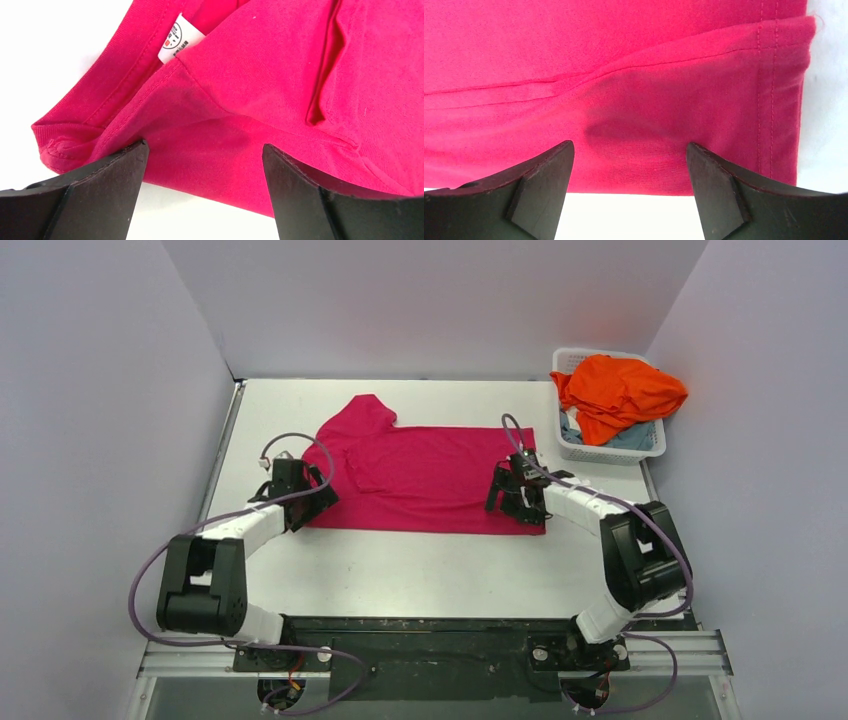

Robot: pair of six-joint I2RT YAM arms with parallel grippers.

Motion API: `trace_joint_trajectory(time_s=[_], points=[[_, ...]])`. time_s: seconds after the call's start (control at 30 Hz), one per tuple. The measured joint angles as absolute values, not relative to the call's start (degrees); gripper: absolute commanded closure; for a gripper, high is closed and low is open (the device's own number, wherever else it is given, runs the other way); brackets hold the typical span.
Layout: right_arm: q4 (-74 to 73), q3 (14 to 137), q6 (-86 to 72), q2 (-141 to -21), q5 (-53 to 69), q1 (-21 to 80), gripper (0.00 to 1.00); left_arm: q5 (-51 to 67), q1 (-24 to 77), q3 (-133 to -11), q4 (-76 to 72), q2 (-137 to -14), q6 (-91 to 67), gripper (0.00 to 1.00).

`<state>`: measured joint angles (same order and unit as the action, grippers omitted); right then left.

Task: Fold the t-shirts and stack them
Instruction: Fold the flattened tshirt in 1/3 of the way

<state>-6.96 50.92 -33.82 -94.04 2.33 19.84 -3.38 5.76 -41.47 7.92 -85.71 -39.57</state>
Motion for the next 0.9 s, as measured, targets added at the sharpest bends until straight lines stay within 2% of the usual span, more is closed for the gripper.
trace_joint_trajectory(time_s=[0.13,0.33,0.53,0.7,0.9], points=[[-5.93,44.36,-34.28,-87.96,2.83,19.86,0.22,-4.47,5.87,-34.09,9.91,-76.62,-42.72,0.04],[-9.89,36.16,-34.70,-77.76,3.22,19.86,0.21,-8.82,9.21,-25.34,24.91,-57.47,-51.66,0.04],[-15.92,34.94,-34.92,-71.85,3.46,19.97,0.21,-9.69,11.33,-24.69,35.22,-42.94,-56.03,0.04],[-18.61,37.26,-34.92,-68.16,3.40,20.03,0.21,-9.69,11.99,-33.76,36.95,-43.03,-55.64,0.04],[-18.50,39.77,-34.89,-66.65,3.16,20.29,0.21,-5.54,16.64,-38.39,27.09,-54.57,-54.00,0.04]])
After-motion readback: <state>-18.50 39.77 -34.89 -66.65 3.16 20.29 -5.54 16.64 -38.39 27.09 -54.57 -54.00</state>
